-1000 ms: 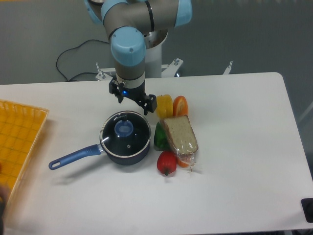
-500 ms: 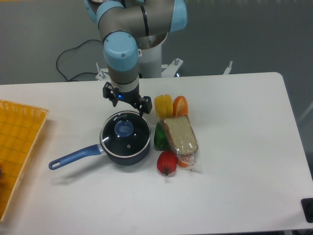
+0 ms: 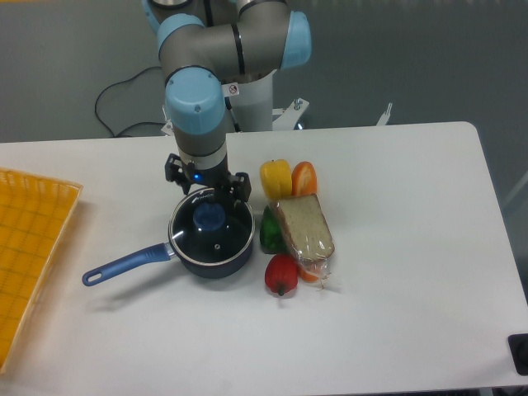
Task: Open the lid
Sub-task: 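Lower the open gripper onto the blue lid knob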
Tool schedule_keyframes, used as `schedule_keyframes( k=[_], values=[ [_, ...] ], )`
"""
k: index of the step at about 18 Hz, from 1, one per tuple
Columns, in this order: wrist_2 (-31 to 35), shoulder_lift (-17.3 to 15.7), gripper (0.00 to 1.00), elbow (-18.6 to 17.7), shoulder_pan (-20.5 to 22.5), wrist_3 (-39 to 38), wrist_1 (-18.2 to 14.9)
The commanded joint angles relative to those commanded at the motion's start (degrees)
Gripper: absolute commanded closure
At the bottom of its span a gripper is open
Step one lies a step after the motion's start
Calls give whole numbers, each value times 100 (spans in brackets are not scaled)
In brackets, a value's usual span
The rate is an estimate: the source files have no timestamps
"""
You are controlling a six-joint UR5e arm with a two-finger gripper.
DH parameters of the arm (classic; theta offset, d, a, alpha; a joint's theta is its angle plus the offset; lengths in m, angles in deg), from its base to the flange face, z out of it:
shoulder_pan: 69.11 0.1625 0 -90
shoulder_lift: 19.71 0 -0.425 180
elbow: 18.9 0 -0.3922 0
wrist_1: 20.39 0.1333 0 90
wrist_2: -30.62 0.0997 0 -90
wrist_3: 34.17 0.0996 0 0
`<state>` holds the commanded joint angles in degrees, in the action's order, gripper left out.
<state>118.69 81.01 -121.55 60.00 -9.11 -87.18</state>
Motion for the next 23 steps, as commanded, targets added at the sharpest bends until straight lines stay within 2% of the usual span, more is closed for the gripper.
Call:
schedule_keyframes(
  k=[8, 23],
  values=[
    [167, 193, 0, 9, -184, -194, 185],
    [149, 308, 0, 44, -185, -194, 290]
  ],
)
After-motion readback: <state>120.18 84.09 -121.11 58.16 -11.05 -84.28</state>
